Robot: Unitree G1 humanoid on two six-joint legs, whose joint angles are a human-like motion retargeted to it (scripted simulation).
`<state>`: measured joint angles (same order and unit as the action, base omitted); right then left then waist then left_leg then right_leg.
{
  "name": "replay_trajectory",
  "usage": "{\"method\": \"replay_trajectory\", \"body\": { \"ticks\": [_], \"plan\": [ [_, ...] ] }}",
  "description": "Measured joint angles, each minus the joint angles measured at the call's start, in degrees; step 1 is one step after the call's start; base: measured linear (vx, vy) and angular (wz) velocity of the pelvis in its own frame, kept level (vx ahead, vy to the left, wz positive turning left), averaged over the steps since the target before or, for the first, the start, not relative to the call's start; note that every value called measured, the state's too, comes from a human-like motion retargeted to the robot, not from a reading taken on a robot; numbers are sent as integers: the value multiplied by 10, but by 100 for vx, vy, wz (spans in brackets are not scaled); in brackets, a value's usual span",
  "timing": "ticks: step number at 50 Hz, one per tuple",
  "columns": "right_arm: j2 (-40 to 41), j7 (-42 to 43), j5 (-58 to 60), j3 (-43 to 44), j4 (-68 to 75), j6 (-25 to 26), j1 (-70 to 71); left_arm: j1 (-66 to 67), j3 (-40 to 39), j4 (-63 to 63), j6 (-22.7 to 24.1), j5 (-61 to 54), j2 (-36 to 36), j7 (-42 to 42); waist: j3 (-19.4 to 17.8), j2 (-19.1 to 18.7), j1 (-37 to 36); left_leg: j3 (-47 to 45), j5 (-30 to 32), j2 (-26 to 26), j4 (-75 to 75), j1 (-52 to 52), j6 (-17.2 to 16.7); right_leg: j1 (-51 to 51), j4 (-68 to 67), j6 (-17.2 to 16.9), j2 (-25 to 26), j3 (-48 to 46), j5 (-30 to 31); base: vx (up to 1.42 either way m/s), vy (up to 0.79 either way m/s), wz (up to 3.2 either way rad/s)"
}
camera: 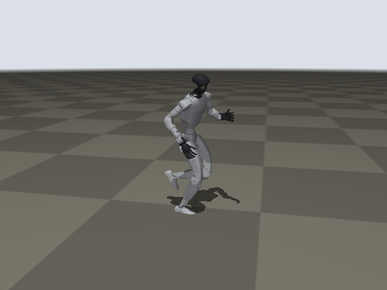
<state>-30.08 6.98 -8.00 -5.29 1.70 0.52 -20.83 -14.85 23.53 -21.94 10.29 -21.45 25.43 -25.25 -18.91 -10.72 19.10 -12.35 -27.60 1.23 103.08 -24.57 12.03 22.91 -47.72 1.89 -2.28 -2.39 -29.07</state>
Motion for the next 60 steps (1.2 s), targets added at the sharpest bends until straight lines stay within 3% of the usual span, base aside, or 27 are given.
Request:
{"method": "replay_trajectory", "body": {
  "ticks": [3,5,7,10,13,15,20,22,23,25,26,28,30,32,33,35,37,40,42,44,46,48,50,53,55,57,60],
  "plan": [
    [-35,33,34,-85,15,-1,226,100,-74,-26,20,-36,-9,-13,-50,21,-105,-24,-51,11,176,-149,-6,-19,-77,1,-9,34,-61,60,-3,-97],
    [-32,38,32,-122,-35,4,372,201,-130,-61,34,-80,31,-27,-37,49,-181,-40,-62,46,226,-250,-11,-22,-90,-3,-14,67,-60,71,-3,-131],
    [-3,46,14,-158,-108,6,487,306,-177,-85,37,-112,86,-32,7,76,-241,-34,-57,78,208,-330,-7,-52,-35,-15,-22,80,-23,85,2,-54],
    [19,24,15,-240,-229,11,600,432,-211,-89,28,-121,146,-9,81,108,-310,-35,-29,101,83,-360,13,-164,150,-36,-44,82,117,99,10,35],
    [38,-26,11,-323,-320,18,658,512,-231,-68,6,-126,163,42,147,139,-360,-78,45,106,-118,-302,1,-247,301,-95,-69,100,350,107,17,58],
    [56,-49,15,-347,-362,13,666,551,-255,-59,-12,-134,159,74,175,142,-371,-84,109,84,-272,-244,-23,-275,325,-106,-58,121,415,107,19,79],
    [90,-18,97,-292,-404,-12,555,583,-292,-49,-25,-77,134,93,161,95,-373,15,328,18,-686,11,-127,-243,11,-35,12,66,308,104,16,50],
    [108,-31,40,-272,-400,-33,467,569,-275,-34,-24,-27,120,100,165,67,-376,54,438,27,-805,98,-178,-166,-191,22,34,33,276,91,14,-6],
    [116,-42,21,-263,-395,-40,427,553,-258,-25,-23,-4,106,106,171,58,-373,63,453,34,-834,124,-194,-108,-301,44,48,26,263,79,13,-3],
    [131,-52,10,-250,-385,-53,363,484,-198,-1,-20,28,60,90,173,50,-353,57,327,36,-822,153,-180,24,-516,41,85,27,238,68,11,30],
    [138,-41,14,-247,-377,-58,345,420,-161,11,-19,36,35,64,157,44,-333,56,217,34,-787,161,-151,92,-608,18,106,20,226,58,6,89],
    [141,-9,14,-236,-347,-60,334,241,-97,44,-21,44,-1,10,98,28,-284,72,33,31,-673,152,-71,226,-758,-10,124,-9,200,50,-1,162],
    [120,4,-6,-208,-299,-51,345,26,-60,82,-29,46,-12,-21,14,10,-220,114,-60,32,-522,117,-17,349,-822,-23,123,-43,168,47,-7,221],
    [84,-11,-30,-181,-283,-51,332,-127,-26,108,-24,56,-18,-38,-31,-9,-158,143,-71,47,-464,110,-67,441,-775,-39,131,-45,127,63,-1,142],
    [62,-19,-44,-171,-291,-57,313,-183,-5,121,-17,61,-26,-54,-33,-18,-136,143,-67,52,-476,122,-90,474,-727,-35,120,-39,112,78,12,28],
    [8,-26,-79,-148,-326,-69,250,-251,30,146,1,60,-48,-96,-3,-29,-104,126,-29,49,-556,163,-103,512,-598,-19,77,-36,110,91,17,-45],
    [-59,-44,-125,-100,-354,-72,168,-281,47,172,15,51,-69,-104,46,-54,-70,125,68,52,-658,196,-115,503,-418,-43,70,-44,160,102,11,-33],
    [-129,-88,-179,-13,-361,-60,32,-289,74,192,26,28,-77,-62,109,-89,-10,164,294,56,-787,230,-167,411,-126,-118,100,-15,271,111,3,49],
    [-146,-94,-181,46,-353,-47,-60,-288,110,192,33,4,-72,-46,132,-71,23,192,408,24,-833,261,-183,305,25,-151,87,28,341,118,-2,106],
    [-133,-86,-163,100,-367,-29,-177,-267,149,171,34,-15,-62,-39,152,-26,32,172,414,-11,-807,281,-165,180,151,-156,41,38,392,119,-9,82],
    [-124,-75,-154,138,-349,-13,-233,-265,157,161,33,-28,-64,-33,158,20,30,108,363,-41,-722,275,-125,72,235,-149,-16,47,418,118,-17,48],
    [-113,-61,-138,152,-282,-7,-237,-270,145,159,25,-43,-80,-12,137,42,7,51,276,-29,-550,231,-75,-44,326,-147,-37,59,475,107,-16,2],
    [-100,-65,-136,150,-231,2,-235,-248,125,142,16,-43,-87,-1,126,49,-15,43,198,-24,-347,146,-34,-129,369,-136,-33,79,445,96,-13,-24],
    [-72,-75,-191,126,-175,11,-190,-161,45,83,11,-38,-80,-20,72,20,-63,86,84,-41,-32,0,-35,-188,296,-44,10,69,169,83,-8,-101],
    [-59,-49,-189,85,-107,3,-85,-75,-37,35,6,-32,-91,-34,12,-14,-105,97,10,-53,140,-102,-50,-152,128,5,53,99,50,63,2,-195],
    [-42,-11,-116,8,5,10,109,28,-103,3,12,-30,-99,-46,-33,-18,-140,80,-15,-60,235,-234,-57,-103,-5,-5,66,129,1,62,8,-194],
    [50,39,10,-46,76,34,353,206,-170,-18,34,-55,-44,-45,-60,28,-206,49,-18,-57,262,-371,-58,-134,-30,-16,43,182,-36,85,8,-148]
  ]
}}
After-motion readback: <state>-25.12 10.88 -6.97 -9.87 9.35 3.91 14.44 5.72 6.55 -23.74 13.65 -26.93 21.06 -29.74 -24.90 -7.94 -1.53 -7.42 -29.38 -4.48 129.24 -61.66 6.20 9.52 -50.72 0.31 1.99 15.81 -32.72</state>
